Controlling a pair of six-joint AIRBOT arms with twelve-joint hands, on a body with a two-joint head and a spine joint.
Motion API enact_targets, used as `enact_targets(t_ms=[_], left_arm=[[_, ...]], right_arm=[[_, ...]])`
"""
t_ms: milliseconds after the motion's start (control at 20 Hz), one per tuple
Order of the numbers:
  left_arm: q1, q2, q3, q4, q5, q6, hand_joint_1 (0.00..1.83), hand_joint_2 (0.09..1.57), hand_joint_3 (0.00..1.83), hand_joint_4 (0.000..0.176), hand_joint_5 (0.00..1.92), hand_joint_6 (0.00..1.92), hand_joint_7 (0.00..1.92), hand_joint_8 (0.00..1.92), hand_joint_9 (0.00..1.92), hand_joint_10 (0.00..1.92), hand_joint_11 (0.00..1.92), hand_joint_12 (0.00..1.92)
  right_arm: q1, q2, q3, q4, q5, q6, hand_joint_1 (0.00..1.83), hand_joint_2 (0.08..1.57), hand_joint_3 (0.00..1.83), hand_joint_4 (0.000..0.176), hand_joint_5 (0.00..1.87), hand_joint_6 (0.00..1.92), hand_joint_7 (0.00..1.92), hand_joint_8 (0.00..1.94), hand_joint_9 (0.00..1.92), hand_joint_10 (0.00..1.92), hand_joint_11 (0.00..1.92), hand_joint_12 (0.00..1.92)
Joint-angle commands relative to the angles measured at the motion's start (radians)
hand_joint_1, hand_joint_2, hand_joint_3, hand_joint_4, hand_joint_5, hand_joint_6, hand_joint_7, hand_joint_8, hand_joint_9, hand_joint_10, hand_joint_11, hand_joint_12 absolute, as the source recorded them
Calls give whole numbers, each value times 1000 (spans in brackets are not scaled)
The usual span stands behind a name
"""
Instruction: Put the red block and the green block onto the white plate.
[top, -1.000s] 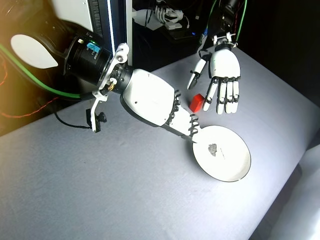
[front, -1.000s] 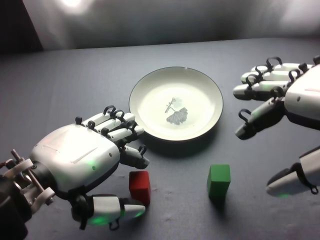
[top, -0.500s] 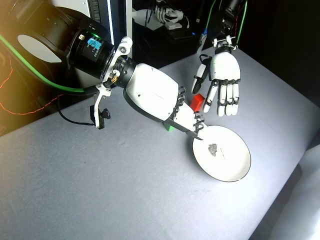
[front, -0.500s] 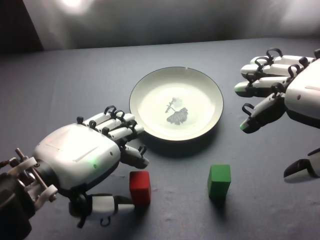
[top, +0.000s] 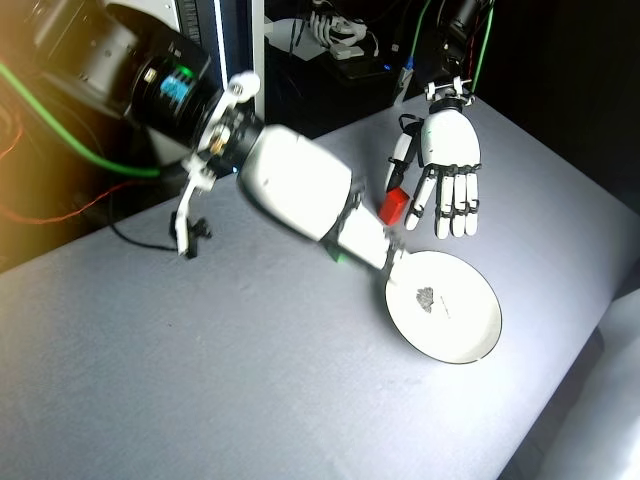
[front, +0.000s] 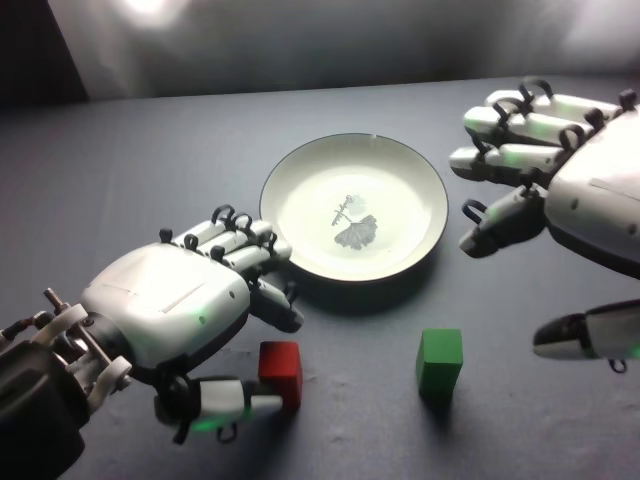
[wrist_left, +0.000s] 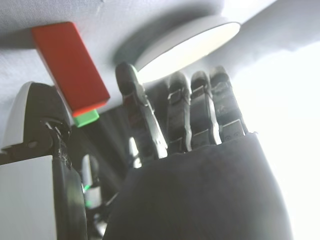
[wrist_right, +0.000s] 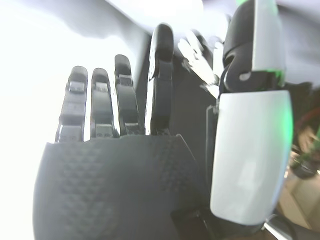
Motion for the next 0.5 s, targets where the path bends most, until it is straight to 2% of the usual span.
enact_targets(t_ms=[0, 150, 200, 300, 450], left_arm=[[-10, 1, -4, 20, -98, 10, 718, 1072, 5, 135, 779, 0, 267, 1, 77, 0, 0, 274], [-13, 1, -8, -5, -103, 21, 693, 1084, 6, 134, 772, 6, 262, 7, 67, 3, 0, 283], [-15, 1, -8, -7, -103, 22, 702, 1084, 4, 129, 780, 8, 271, 9, 65, 2, 0, 287], [-20, -1, -10, -18, -103, 29, 721, 1068, 0, 129, 799, 14, 274, 8, 89, 12, 0, 291], [-27, -1, -18, -39, -103, 42, 677, 1075, 2, 124, 776, 1, 261, 2, 75, 3, 0, 232]], right_arm=[[14, 9, -6, -1, 165, -28, 984, 839, 7, 68, 819, 26, 267, 12, 0, 0, 0, 0], [16, -9, -31, 83, 225, -100, 975, 863, 15, 77, 797, 14, 252, 4, 0, 0, 0, 0], [16, -18, -33, 116, 237, -124, 982, 861, 13, 70, 792, 10, 267, 9, 0, 0, 0, 0], [18, -36, -33, 194, 249, -174, 996, 863, 12, 65, 795, 10, 293, 15, 0, 0, 0, 0], [8, -80, -33, 260, 253, -207, 995, 858, 8, 69, 810, 15, 290, 11, 0, 0, 0, 0]])
